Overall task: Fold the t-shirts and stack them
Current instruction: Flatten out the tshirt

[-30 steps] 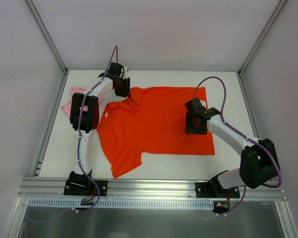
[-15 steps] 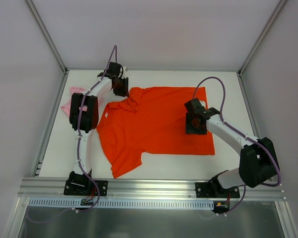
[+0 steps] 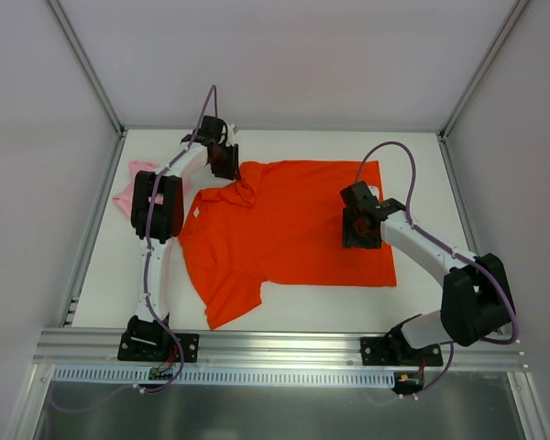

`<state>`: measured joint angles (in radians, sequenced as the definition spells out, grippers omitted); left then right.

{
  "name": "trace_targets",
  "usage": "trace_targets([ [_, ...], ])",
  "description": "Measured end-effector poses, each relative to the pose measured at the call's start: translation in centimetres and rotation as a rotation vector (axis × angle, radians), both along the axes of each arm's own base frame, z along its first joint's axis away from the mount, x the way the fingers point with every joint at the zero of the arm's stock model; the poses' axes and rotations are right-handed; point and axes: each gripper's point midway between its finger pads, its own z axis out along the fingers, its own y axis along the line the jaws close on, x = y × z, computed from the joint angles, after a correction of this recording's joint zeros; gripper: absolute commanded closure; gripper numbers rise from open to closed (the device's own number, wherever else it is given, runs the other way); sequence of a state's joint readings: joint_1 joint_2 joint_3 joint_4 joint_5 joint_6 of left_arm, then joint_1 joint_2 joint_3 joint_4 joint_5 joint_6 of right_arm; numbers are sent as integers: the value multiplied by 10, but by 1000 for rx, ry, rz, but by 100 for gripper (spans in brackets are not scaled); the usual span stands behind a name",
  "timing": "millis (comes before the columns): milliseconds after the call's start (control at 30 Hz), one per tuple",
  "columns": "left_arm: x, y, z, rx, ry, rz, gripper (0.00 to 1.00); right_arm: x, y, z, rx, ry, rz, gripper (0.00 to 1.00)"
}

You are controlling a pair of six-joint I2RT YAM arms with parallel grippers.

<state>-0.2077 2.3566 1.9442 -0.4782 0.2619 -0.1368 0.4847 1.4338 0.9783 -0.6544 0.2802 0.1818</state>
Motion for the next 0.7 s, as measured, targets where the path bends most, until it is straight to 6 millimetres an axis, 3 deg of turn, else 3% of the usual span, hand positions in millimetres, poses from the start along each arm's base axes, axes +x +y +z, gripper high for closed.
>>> trace_targets([
  [167, -1, 0, -6, -1, 13, -2, 82, 0, 0, 0, 0, 0, 0, 47],
  [267, -1, -1, -6, -5, 13, -5, 99, 0, 0, 0, 0, 0, 0, 47],
  [300, -1, -1, -5, -6, 13, -6, 100, 0, 0, 0, 0, 0, 0, 47],
  [700, 0, 4, 2, 25, -1, 2, 100, 0, 1, -1, -1, 2, 4, 48],
])
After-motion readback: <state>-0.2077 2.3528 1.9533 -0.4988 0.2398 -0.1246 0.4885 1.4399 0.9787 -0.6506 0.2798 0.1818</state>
